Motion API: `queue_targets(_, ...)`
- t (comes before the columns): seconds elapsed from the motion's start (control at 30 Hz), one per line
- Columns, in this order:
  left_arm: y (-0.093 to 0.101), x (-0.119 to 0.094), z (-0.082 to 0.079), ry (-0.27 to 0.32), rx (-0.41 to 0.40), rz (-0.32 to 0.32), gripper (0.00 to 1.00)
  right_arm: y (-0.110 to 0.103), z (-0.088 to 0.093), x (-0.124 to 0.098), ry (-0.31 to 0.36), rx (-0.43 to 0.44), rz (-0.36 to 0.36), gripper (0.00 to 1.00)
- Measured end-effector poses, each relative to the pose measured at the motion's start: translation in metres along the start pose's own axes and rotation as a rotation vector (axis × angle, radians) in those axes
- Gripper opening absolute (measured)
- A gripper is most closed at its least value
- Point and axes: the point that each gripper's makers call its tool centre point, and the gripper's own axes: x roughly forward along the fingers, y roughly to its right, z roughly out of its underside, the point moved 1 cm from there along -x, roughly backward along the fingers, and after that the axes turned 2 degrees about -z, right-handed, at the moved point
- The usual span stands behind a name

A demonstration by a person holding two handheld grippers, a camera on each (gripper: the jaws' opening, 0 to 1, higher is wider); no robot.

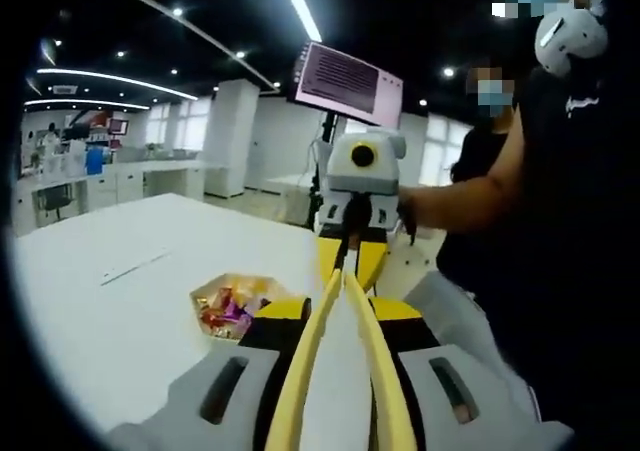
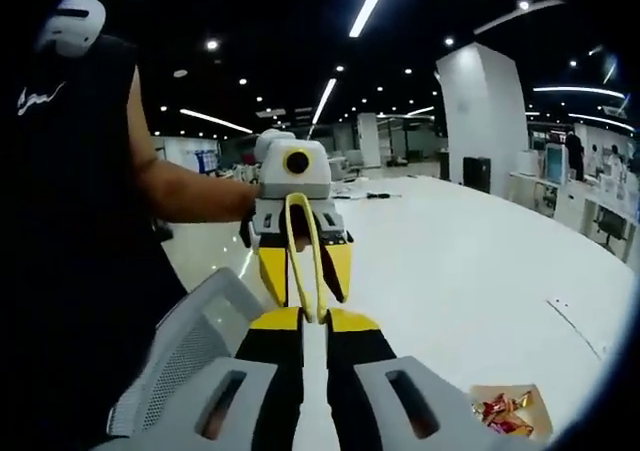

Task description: Place the target food into the container with the food tongs after gripping and lifting it, then release it inside without dropping or visibly crushing the food.

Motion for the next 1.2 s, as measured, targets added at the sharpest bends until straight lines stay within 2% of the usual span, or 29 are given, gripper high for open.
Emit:
queue_targets(0.13, -0.004, -0.005, -0.005, 0.021, -0.009, -0.016, 0.23, 0.003, 0.004, -0.005, -0.012, 0.000, 0.012, 0.04)
queue_targets(0.23, -0.002, -0.006, -0.002, -0.001, -0.007, -0.007, 0.14, -0.001, 0.003, -0.006, -0.004, 0.006, 0.006, 0.03)
queue_targets(0.27, -0.001, -0.005, 0.005, -0.039, 0.018, 0.000, 0.10, 0.000, 0.000, -0.005, 0.009, -0.004, 0.012, 0.03)
queue_targets(0.37, 0.000, 0.001, 0.016, -0.047, -0.018, -0.001, 0.08, 0.000, 0.002, 0.000, 0.003, 0.017, 0.006, 0.01)
queue_targets(0.4, 0.001, 0.003, 0.019, -0.046, -0.009, -0.001, 0.17, 0.000, 0.003, 0.002, -0.002, 0.009, 0.011, 0.00)
queue_targets(0.43, 0.010, 0.012, 0.036, -0.113, -0.054, 0.017, 0.32, 0.001, 0.006, 0.004, 0.009, 0.016, -0.028, 0.00)
queue_targets(0.47, 0.009, 0.017, 0.035, -0.101, 0.051, 0.035, 0.24, 0.010, 0.007, 0.005, 0.021, 0.074, 0.028, 0.00)
queue_targets(0.5, 0.008, 0.020, 0.032, -0.072, 0.002, -0.005, 0.21, 0.009, 0.008, 0.007, 0.027, 0.054, 0.031, 0.00)
queue_targets(0.53, 0.006, 0.023, 0.030, -0.050, 0.099, 0.000, 0.20, 0.008, 0.010, 0.006, 0.009, 0.049, 0.023, 0.00)
queue_targets(0.57, 0.002, 0.026, 0.038, -0.069, 0.082, -0.030, 0.17, 0.007, 0.014, 0.009, -0.003, 0.048, 0.019, 0.00)
queue_targets(0.63, 0.001, 0.032, 0.041, -0.082, 0.055, -0.030, 0.13, 0.012, 0.021, 0.014, -0.021, 0.070, 0.035, 0.00)
queue_targets(0.7, -0.009, 0.032, 0.038, -0.073, 0.092, -0.074, 0.13, 0.022, 0.017, 0.008, 0.016, 0.107, 0.071, 0.00)
queue_targets(0.77, -0.007, 0.032, 0.030, -0.037, 0.062, -0.066, 0.14, 0.023, 0.010, 0.004, 0.040, 0.122, 0.077, 0.00)
queue_targets(0.87, -0.010, 0.031, 0.027, -0.055, 0.078, -0.095, 0.09, 0.021, 0.007, 0.002, 0.031, 0.109, 0.071, 0.00)
queue_targets(0.93, -0.013, 0.029, 0.025, -0.056, 0.028, -0.105, 0.08, 0.022, 0.004, 0.002, 0.039, 0.094, 0.080, 0.00)
queue_targets(1.1, -0.014, 0.026, 0.024, -0.061, -0.003, -0.116, 0.07, 0.025, 0.003, 0.003, 0.061, 0.131, 0.087, 0.01)
queue_targets(1.2, -0.016, 0.023, 0.026, -0.067, -0.015, -0.129, 0.07, 0.026, 0.003, 0.004, 0.077, 0.122, 0.103, 0.02)
